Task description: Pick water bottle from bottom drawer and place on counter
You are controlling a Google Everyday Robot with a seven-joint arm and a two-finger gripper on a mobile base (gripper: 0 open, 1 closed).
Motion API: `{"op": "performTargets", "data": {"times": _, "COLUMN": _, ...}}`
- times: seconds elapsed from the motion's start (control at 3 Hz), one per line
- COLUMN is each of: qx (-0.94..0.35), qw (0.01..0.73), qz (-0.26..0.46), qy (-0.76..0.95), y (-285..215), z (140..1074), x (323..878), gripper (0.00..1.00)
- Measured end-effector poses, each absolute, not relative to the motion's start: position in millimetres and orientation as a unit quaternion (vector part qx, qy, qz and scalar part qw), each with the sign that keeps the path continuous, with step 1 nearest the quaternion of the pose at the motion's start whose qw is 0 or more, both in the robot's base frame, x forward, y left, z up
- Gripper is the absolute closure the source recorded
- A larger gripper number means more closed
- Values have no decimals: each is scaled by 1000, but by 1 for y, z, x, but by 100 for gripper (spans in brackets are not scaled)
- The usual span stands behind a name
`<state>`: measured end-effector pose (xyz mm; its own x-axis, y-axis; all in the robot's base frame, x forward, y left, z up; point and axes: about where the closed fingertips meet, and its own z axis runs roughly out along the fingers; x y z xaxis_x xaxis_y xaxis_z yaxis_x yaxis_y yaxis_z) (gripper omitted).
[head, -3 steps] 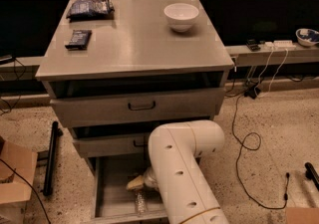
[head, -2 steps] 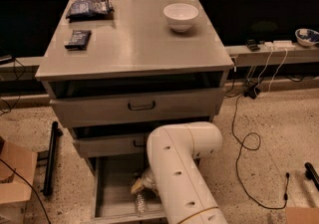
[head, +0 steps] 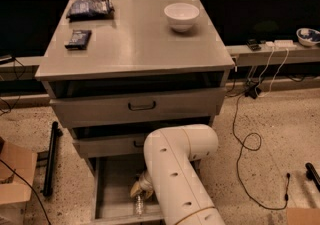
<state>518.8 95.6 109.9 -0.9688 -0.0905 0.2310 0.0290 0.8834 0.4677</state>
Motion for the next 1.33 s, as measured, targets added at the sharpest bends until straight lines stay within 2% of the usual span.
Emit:
{"op": "performTargets", "data": {"times": 0.33, "qx": 12, "qw": 120, "qz": -256, "qy": -959, "y": 99, "z": 112, "x": 517, "gripper": 100}}
{"op": "performTargets", "data": {"times": 1.33, "qx": 70, "qw": -26, "qz": -398, "qy": -914, "y": 81, "z": 237, "x": 498, "gripper": 100}}
